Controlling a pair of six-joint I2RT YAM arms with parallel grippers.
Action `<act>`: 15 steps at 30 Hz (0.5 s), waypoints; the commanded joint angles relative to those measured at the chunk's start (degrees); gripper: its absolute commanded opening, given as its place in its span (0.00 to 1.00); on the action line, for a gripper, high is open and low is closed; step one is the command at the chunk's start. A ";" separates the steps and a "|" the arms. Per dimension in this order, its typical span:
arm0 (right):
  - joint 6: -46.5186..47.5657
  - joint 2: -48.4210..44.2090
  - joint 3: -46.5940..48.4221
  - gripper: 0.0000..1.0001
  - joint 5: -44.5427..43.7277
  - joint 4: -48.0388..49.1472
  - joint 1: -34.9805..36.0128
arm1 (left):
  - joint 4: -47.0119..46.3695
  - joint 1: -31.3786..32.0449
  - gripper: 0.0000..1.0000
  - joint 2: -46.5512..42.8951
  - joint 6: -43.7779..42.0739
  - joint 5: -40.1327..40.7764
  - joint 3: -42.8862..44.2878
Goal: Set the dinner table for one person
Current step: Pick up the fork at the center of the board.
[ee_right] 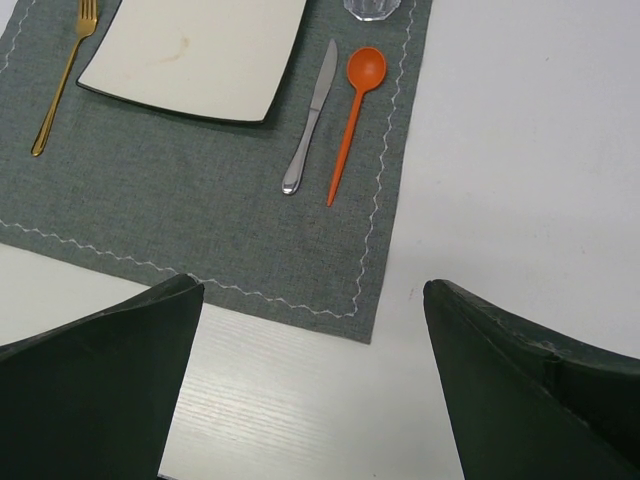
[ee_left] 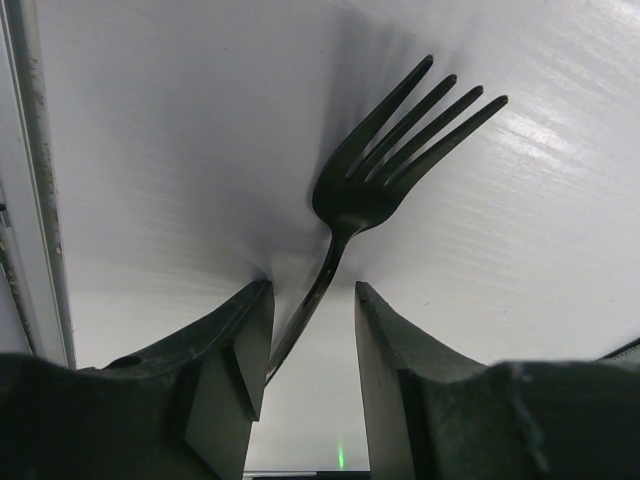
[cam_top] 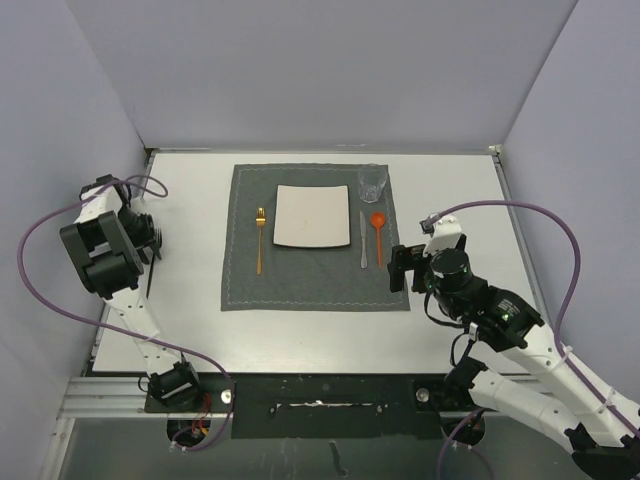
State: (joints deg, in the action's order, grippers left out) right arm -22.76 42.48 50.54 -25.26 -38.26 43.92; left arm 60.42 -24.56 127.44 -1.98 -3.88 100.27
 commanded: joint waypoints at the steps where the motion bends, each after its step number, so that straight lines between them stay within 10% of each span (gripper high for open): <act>1: -0.35 -0.09 0.96 0.98 -1.79 0.91 0.13 | -2.02 -0.11 0.36 3.04 0.45 -1.48 1.19; 15: -0.48 0.63 0.89 0.98 -2.61 0.27 0.11 | -0.25 4.36 0.36 7.63 2.41 1.96 3.16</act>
State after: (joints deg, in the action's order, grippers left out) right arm -23.11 42.85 50.54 -25.56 -39.20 43.92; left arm 62.24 -22.48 129.34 -0.51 -0.21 102.59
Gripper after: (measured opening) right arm 0.979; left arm 0.356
